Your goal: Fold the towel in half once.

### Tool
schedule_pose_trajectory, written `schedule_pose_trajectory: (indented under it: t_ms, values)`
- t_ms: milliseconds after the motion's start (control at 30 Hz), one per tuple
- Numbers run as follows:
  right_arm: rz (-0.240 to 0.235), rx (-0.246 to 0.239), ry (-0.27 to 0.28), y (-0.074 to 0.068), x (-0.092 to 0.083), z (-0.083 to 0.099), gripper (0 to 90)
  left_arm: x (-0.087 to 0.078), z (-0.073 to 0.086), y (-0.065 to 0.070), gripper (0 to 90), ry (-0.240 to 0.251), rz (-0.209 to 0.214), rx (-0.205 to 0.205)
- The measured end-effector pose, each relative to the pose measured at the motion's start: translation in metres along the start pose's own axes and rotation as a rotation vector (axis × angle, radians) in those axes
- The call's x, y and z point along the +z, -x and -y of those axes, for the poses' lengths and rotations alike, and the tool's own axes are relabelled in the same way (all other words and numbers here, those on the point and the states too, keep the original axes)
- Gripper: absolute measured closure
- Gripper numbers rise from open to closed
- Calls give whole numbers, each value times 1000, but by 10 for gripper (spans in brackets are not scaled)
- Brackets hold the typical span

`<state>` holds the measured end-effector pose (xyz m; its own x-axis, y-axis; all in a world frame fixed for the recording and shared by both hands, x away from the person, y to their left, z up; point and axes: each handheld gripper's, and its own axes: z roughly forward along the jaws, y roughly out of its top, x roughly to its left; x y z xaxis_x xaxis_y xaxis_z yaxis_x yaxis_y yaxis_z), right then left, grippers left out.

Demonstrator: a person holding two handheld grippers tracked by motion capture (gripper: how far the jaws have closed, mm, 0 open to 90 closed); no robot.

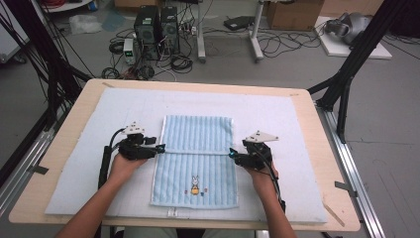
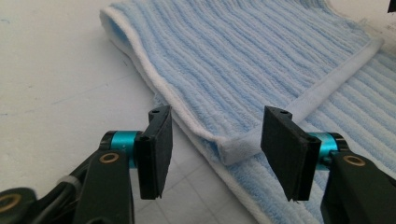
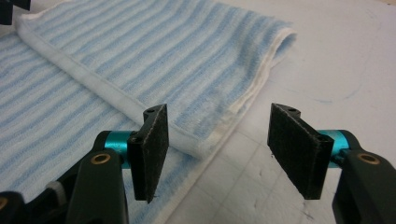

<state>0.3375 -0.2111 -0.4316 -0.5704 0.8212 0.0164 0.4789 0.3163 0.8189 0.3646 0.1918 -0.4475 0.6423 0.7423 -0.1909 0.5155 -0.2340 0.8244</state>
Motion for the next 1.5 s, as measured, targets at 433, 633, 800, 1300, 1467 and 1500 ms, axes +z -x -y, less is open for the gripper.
schedule_pose_trajectory:
  t_ms: [433, 633, 800, 1300, 1467, 1500]
  values:
    - [36, -23, -21, 1, -2, 3, 409, 6, 3, 19, 792, -45, -52, 156]
    - [-5, -75, -45, -9, 5, 2, 502, -3, 1, 21, 815, 26, -49, 156]
    - [-36, -114, -69, -16, 16, 2, 556, -9, -1, 20, 831, 93, -9, 112]
    - [-38, -113, -33, -17, 4, -2, 835, -22, 5, 25, 850, 134, 43, 54]
    - [-26, -134, -29, -28, -8, 1, 828, -34, 13, 32, 850, 150, 53, 56]
    - [-23, -146, -32, -31, -9, 2, 826, -36, 13, 34, 850, 156, 56, 52]
